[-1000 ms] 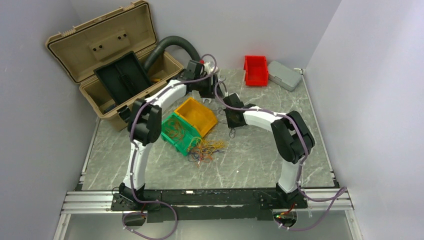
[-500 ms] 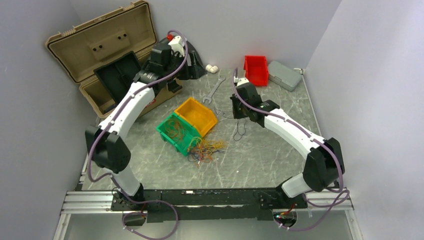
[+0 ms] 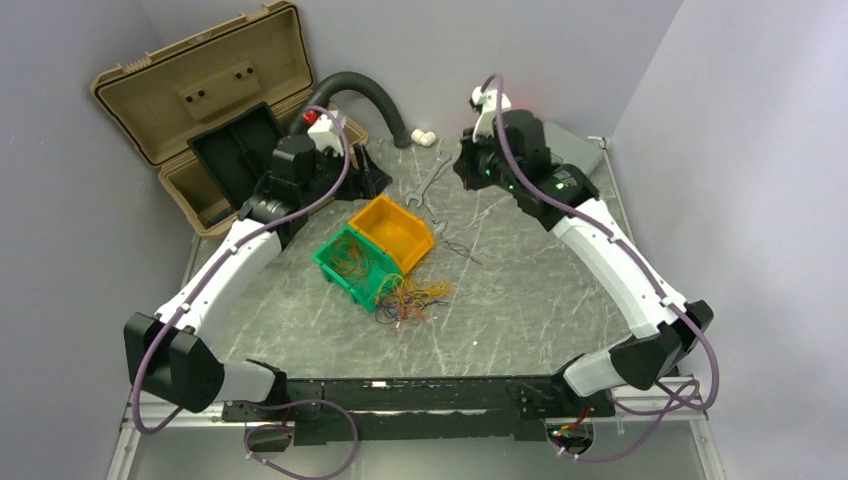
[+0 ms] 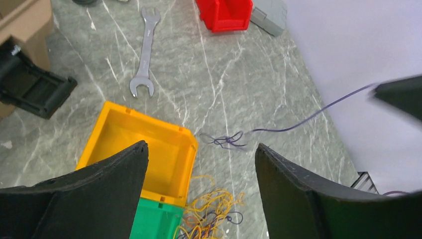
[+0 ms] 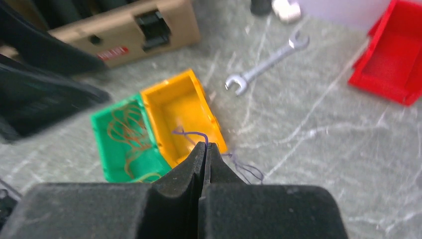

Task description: Untangle the cables

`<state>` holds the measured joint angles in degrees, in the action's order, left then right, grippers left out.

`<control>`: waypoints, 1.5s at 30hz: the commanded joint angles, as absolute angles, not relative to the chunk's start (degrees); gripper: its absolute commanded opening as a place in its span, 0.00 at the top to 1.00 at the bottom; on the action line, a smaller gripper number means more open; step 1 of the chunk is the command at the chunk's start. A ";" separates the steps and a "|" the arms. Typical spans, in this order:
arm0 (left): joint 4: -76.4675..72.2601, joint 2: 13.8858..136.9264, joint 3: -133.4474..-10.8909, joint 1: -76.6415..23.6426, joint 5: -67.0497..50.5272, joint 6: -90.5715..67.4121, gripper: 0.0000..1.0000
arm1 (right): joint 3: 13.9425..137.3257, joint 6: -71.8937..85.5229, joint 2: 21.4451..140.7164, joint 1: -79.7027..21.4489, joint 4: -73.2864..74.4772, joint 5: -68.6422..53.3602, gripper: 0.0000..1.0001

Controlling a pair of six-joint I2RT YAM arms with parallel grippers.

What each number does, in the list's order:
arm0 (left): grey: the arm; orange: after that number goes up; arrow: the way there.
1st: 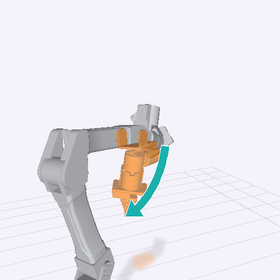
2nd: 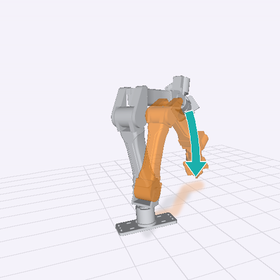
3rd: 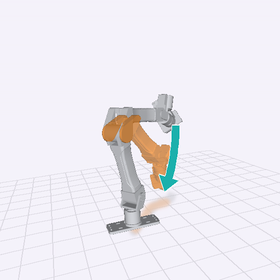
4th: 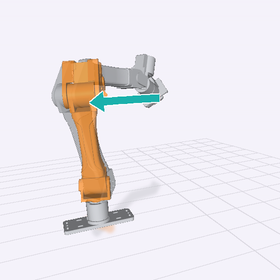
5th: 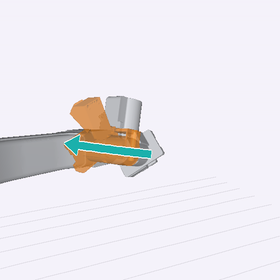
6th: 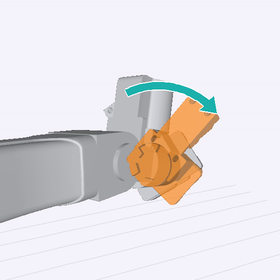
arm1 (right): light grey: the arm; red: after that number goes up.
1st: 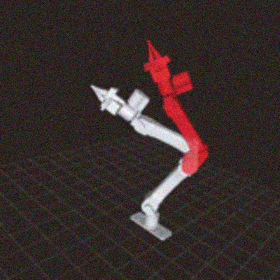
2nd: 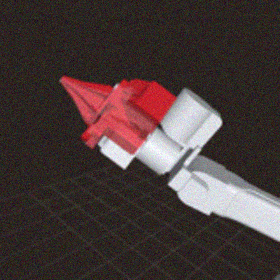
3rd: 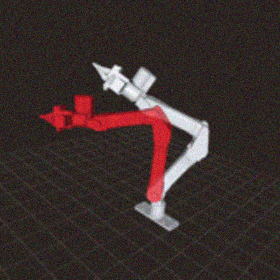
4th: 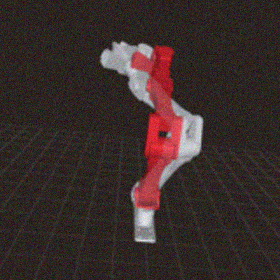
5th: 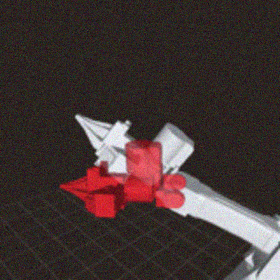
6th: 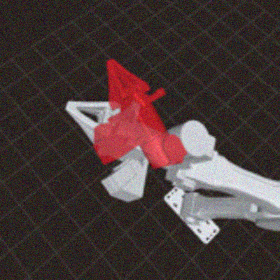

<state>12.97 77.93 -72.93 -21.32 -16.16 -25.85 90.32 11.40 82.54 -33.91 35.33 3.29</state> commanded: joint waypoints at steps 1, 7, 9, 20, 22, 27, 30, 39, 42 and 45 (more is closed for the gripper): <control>5.30 74.51 -66.12 -21.09 -17.83 -26.60 0.18 | 101.91 10.16 83.27 -34.74 38.84 0.36 1.00; 0.66 71.07 -57.67 -21.08 -19.59 -26.69 0.18 | 115.51 10.21 88.37 -36.25 41.72 -2.01 1.00; -1.04 70.66 -55.58 -21.08 -19.90 -26.48 0.18 | 120.10 10.38 90.48 -36.40 42.15 -3.06 1.00; -0.26 63.77 -50.58 -20.95 -11.14 -26.27 0.17 | 136.51 12.44 100.85 -36.69 42.40 -8.78 1.00; -0.16 61.90 -49.80 -20.51 -10.39 -26.81 0.17 | 136.84 12.63 101.04 -36.66 42.04 -9.12 1.00; 3.55 59.10 -49.87 -20.05 -7.71 -27.62 0.15 | 127.22 13.14 98.50 -36.65 39.14 -8.65 1.00; 4.34 59.30 -49.47 -19.66 -5.96 -28.79 0.14 | 118.75 14.36 96.95 -36.67 35.11 -8.49 1.00; 4.82 60.98 -49.58 -19.18 -7.18 -30.05 0.12 | 107.94 14.75 101.83 -36.65 28.72 -6.48 1.00; 7.18 62.17 -50.82 -18.92 -7.63 -29.60 0.12 | 105.98 14.53 105.37 -36.59 27.04 -5.75 1.00; 8.33 62.87 -50.94 -18.49 -7.43 -29.23 0.11 | 103.51 15.06 108.54 -36.59 25.65 -6.30 1.00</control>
<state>6.55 61.89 -49.21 -19.18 -7.57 -29.41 105.93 14.22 105.49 -36.47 30.35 -6.87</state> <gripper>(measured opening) 0.884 0.011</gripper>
